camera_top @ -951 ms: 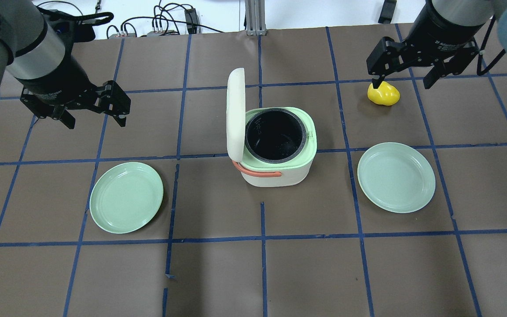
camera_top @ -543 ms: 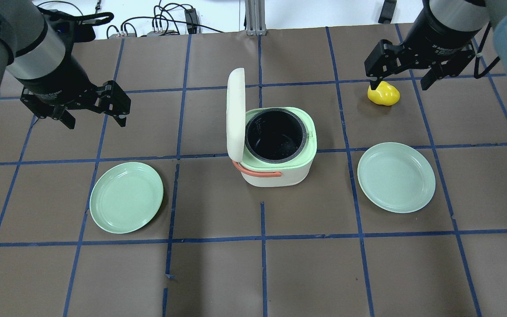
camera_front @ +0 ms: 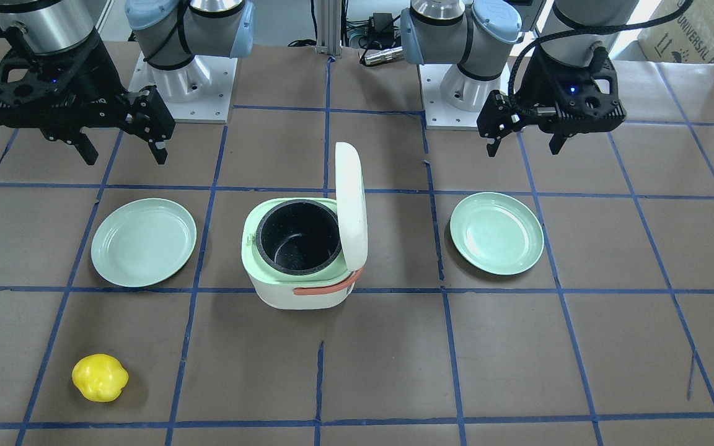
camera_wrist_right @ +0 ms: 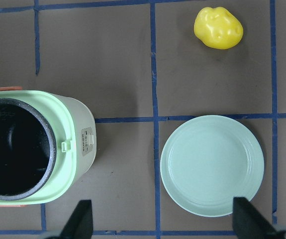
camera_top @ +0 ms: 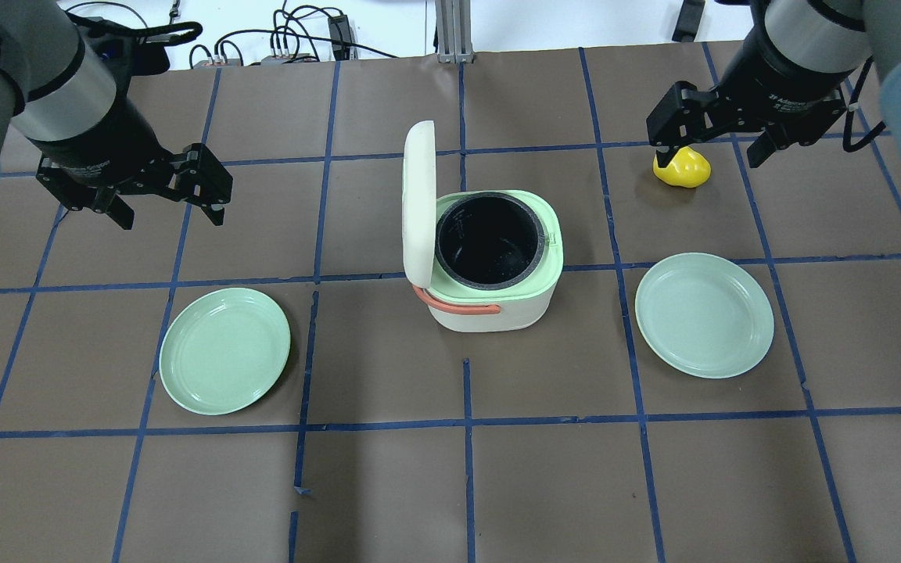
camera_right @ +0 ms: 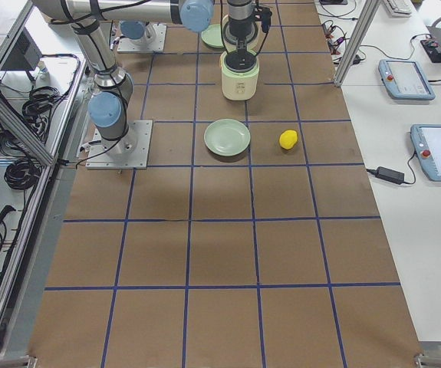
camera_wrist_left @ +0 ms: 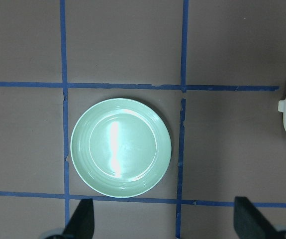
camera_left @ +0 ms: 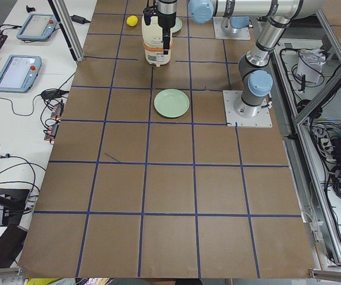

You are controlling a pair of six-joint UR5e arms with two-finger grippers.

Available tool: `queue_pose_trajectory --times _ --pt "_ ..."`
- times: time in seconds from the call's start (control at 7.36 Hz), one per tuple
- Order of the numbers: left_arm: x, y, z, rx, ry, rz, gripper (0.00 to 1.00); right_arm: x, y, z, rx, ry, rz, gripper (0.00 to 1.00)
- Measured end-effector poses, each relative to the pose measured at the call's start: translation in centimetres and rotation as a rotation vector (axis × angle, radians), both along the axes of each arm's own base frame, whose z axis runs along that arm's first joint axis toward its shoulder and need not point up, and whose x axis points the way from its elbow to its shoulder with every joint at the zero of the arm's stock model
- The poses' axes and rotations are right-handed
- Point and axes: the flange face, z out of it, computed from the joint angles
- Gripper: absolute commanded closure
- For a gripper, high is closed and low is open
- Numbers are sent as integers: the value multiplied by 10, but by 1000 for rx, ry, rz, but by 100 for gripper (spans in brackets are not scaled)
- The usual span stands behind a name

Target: Press rice cooker button

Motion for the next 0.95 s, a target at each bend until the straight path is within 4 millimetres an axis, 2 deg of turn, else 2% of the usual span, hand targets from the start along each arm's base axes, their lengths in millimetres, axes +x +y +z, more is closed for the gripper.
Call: queue_pose_trajectory --times 0.95 --pt "0 0 0 -1 0 0 0 -1 4 -8 52 12 12 0"
